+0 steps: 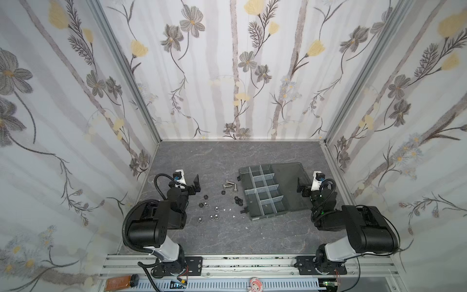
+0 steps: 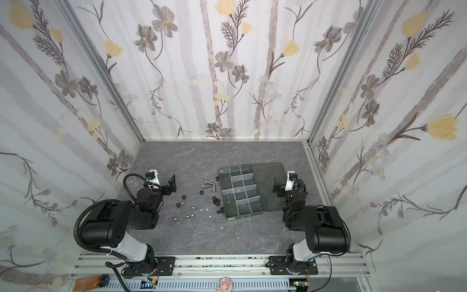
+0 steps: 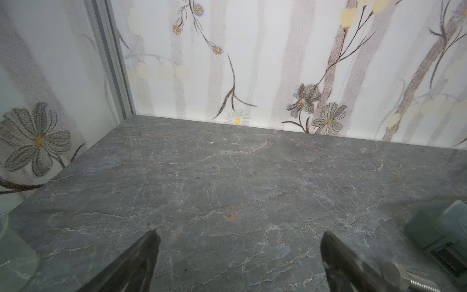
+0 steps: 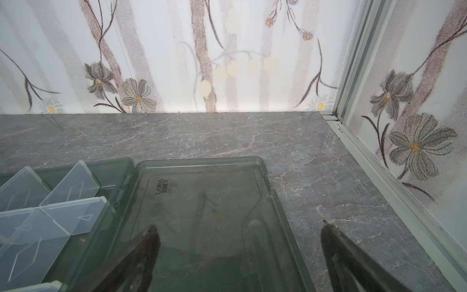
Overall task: Sort the screws and nuts into containers
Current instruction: Pick up the screw from the center of the table.
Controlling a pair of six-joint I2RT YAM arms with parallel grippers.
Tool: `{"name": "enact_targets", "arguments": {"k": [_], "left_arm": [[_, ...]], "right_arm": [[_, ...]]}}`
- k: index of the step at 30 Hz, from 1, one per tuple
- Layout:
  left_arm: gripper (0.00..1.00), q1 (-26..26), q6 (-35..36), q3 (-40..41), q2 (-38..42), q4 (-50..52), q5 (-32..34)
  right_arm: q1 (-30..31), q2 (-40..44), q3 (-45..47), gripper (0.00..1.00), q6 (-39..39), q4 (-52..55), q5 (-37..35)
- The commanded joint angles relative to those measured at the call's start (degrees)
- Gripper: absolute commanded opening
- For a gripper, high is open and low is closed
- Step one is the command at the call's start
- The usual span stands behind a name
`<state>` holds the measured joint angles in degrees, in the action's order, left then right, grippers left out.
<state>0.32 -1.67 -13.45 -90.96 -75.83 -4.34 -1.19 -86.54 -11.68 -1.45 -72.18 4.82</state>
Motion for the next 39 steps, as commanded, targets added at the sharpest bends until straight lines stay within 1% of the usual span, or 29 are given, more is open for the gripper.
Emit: {"name": "enact_targets", "arguments": {"k": [1,28,29,31,39], "left_arm": [[1.0,0.03,0.1,-0.34,0.07,-0.86,-0.24],[1.0,-0.03,0.09,-0.37,0.08,-0.74,-0.3],[1.0,0.03,0.09,-0.33,0.08,-0.73,-0.36],[1.0,0.03,0.09,-0.35,0.06,-0.81,-0.36],[1.0,0.55,-0.7,-0.57,0.01,-0.37,-0.12]], "right_arm": [[0.05,0.03,-0.19,0.99,0.36,-2.35,0.89],[0.05,0.04,-0.23,0.99,0.35,-2.34,0.89],[-0.02,0.0,-0.3,0.99,0.07,-2.3,0.73],[-0.73,0.19,0.38,0.99,-1.73,-3.17,-2.15],[-0.48,-0.11,-0.01,0.99,-1.27,-2.88,-2.27]]}}
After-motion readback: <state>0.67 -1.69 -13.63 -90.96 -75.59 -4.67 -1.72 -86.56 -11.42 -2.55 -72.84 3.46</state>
